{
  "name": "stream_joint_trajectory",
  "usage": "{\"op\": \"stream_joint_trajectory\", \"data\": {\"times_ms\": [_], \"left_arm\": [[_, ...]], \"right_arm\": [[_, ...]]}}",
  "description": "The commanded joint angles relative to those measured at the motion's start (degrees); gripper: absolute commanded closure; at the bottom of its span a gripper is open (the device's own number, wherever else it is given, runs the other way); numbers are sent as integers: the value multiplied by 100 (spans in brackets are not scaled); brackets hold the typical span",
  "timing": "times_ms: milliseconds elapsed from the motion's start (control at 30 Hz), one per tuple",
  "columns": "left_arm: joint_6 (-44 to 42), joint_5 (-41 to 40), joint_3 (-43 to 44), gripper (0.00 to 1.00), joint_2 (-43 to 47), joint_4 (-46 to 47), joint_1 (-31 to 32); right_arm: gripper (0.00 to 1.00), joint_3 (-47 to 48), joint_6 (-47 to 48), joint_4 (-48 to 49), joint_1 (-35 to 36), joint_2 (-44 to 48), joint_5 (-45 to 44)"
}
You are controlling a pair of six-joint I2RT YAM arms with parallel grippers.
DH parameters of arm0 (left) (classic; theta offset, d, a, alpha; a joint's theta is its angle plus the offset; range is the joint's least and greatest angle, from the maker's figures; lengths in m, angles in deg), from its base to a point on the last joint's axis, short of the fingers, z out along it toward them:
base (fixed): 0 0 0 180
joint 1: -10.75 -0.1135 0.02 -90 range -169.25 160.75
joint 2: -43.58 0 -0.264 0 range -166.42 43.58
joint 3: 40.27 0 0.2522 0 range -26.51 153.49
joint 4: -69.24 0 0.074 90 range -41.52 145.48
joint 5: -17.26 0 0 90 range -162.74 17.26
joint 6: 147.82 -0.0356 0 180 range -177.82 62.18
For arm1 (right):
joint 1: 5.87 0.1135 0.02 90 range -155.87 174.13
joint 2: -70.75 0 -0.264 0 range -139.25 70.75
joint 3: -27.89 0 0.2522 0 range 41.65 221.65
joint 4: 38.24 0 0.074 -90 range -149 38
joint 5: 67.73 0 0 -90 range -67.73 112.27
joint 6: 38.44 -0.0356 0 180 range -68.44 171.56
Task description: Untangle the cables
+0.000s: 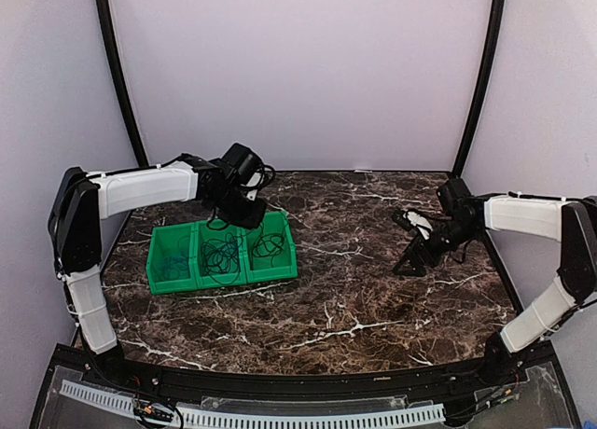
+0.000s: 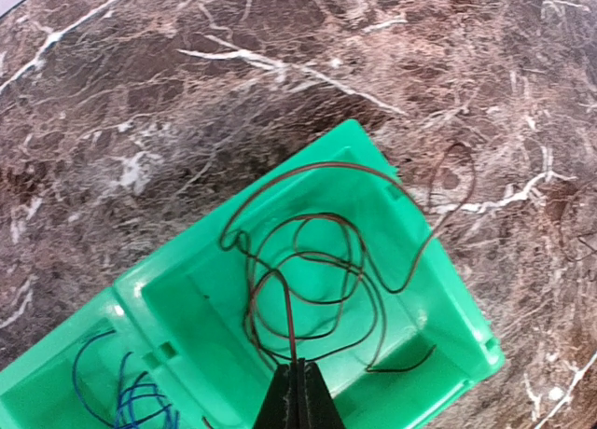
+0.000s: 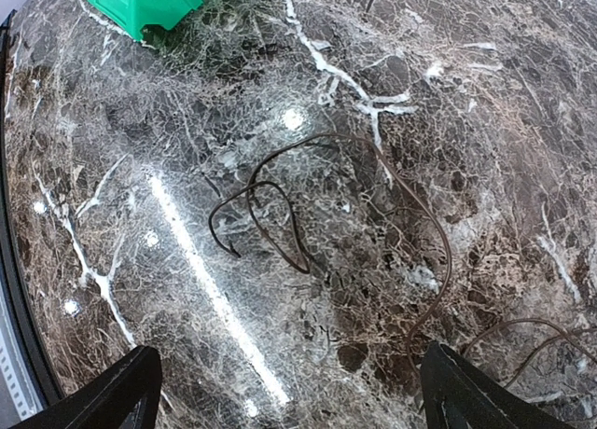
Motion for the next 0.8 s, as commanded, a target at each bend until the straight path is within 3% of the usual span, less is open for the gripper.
{"op": "stream_joint_trajectory", "data": {"times_ms": [0, 233, 467, 633, 767], "left_arm": [[326, 870, -54, 100, 171, 463, 62], [698, 1313, -360, 100, -220, 1140, 194], [848, 608, -253, 99, -413, 668, 240], [744, -44, 50, 67, -52, 249, 528], [571, -140, 270, 59, 82, 292, 724]], "right_arm": [[1, 26, 61, -19, 60, -43, 56], [1, 17, 61, -21, 63, -43, 73], [1, 5, 87, -40, 64, -4, 35], [1, 23, 111, -38, 64, -44, 28], [1, 76, 138, -94, 79, -143, 27]]}}
